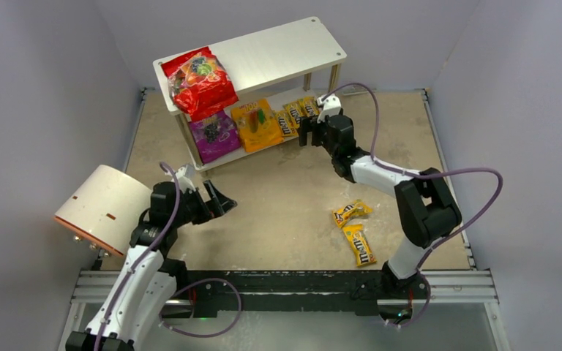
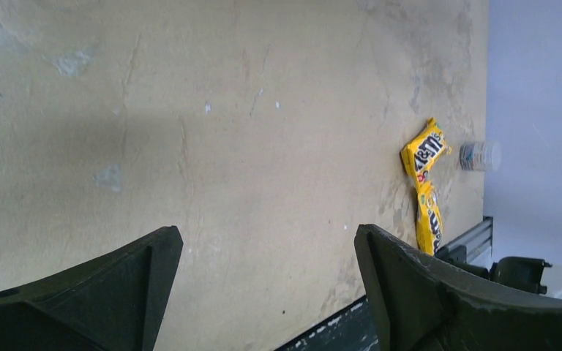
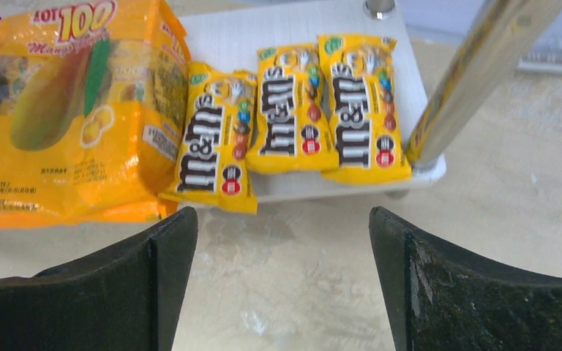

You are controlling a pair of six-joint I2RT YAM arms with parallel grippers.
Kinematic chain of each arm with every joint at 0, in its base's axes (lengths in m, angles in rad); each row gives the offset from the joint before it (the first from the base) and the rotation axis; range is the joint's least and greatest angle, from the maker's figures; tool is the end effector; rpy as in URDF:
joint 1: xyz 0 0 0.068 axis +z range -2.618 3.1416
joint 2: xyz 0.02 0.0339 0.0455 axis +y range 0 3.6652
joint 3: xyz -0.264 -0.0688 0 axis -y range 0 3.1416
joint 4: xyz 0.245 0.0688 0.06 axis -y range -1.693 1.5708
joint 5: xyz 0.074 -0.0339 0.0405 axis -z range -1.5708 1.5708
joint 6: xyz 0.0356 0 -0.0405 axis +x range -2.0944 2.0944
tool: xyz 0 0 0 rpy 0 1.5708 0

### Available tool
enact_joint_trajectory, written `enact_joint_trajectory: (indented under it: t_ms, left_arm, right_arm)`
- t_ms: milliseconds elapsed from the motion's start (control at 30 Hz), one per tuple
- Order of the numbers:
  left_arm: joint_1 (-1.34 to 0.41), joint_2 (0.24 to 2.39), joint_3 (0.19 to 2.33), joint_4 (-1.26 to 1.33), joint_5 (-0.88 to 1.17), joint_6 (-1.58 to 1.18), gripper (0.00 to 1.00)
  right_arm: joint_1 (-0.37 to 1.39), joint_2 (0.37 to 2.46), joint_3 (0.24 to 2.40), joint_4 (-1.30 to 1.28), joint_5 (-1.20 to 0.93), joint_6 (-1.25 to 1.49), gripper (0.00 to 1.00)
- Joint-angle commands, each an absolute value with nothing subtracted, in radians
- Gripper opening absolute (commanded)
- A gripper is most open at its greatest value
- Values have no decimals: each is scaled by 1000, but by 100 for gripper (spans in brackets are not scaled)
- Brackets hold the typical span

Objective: Place and organize the candy bags onto the shelf

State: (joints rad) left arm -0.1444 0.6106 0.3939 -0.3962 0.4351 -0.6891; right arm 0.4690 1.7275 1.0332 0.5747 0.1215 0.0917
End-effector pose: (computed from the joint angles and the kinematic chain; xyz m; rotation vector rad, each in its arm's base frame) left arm 0.1392 -0.0354 0.2096 -0.3584 2.2486 -0.9327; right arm 0.3556 0.1753 0.2506 -0.2283 1.6841 0.3173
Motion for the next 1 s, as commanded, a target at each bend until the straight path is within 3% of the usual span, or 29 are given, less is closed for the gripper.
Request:
enact_joint_trajectory:
  t_ms: [0,233,433,700,967]
  left_arm:
    - [-143,662,393,-235,373,-724,95]
    - [-143,762,385,-148,388,-730,95]
    - [-143,809,381,-105,416,-729,95]
    - [-143,810,380,-99,438,-729,95]
    - [-144,787,398,-140,361,-727,95]
  right_arm:
    - [464,1592,972,415,202,240,88]
    - [465,1176,725,-73,288,544,88]
    - [463,959,611,-358,344,731,79]
    - [455,996,505,-248,328,837,75]
    - [453,980,481,-138,319,787,77]
